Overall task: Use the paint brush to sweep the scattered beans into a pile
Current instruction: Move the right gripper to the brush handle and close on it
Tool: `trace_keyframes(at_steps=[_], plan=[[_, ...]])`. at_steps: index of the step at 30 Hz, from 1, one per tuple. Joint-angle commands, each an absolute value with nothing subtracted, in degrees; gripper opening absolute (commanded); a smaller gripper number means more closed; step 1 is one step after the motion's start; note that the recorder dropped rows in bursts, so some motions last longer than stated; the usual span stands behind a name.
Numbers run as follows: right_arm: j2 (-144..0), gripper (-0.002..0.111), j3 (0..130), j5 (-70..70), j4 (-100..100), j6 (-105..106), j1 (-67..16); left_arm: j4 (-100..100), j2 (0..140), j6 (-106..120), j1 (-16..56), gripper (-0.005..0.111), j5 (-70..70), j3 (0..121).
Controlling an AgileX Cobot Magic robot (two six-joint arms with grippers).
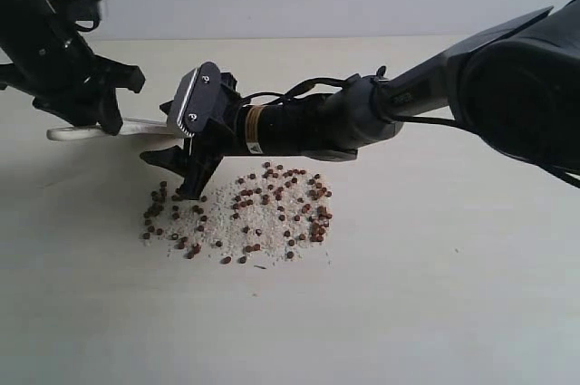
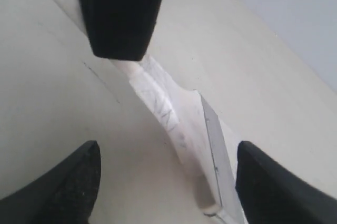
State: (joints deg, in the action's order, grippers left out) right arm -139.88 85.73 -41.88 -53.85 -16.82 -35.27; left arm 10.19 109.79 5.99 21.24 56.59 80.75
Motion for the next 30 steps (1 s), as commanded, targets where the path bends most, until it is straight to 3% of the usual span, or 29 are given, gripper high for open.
trace_keyframes(at_steps=[1,12,15,21,24,27,30], plan=[[-140.1,0.068,86.2,-41.7,-53.1,-16.5,-35.4,15.9,109.7,10.4,21.0,0.000,57.3,81.2],[-140.1,0.064,86.2,-41.7,-53.1,-16.5,-35.4,20.6,109.7,14.5,21.0,0.000,58.8,81.2],[-140.1,0.050,86.2,-41.7,-53.1,-16.7,-35.4,20.6,109.7,14.5,21.0,0.000,58.8,81.2],[-140.1,0.003,86.2,-41.7,-53.1,-18.3,-35.4,20.6,109.7,14.6,21.0,0.000,57.5,81.2],[-140.1,0.000,86.2,-41.7,-53.1,-18.2,-35.4,20.6,109.7,14.6,21.0,0.001,56.8,81.2],[-140.1,0.000,86.2,-41.7,-53.1,-17.2,-35.4,20.6,109.7,14.6,21.0,0.010,55.2,81.2],[-140.1,0.000,86.2,-41.7,-53.1,-13.7,-35.4,20.6,109.7,14.6,21.0,0.031,52.9,81.2]])
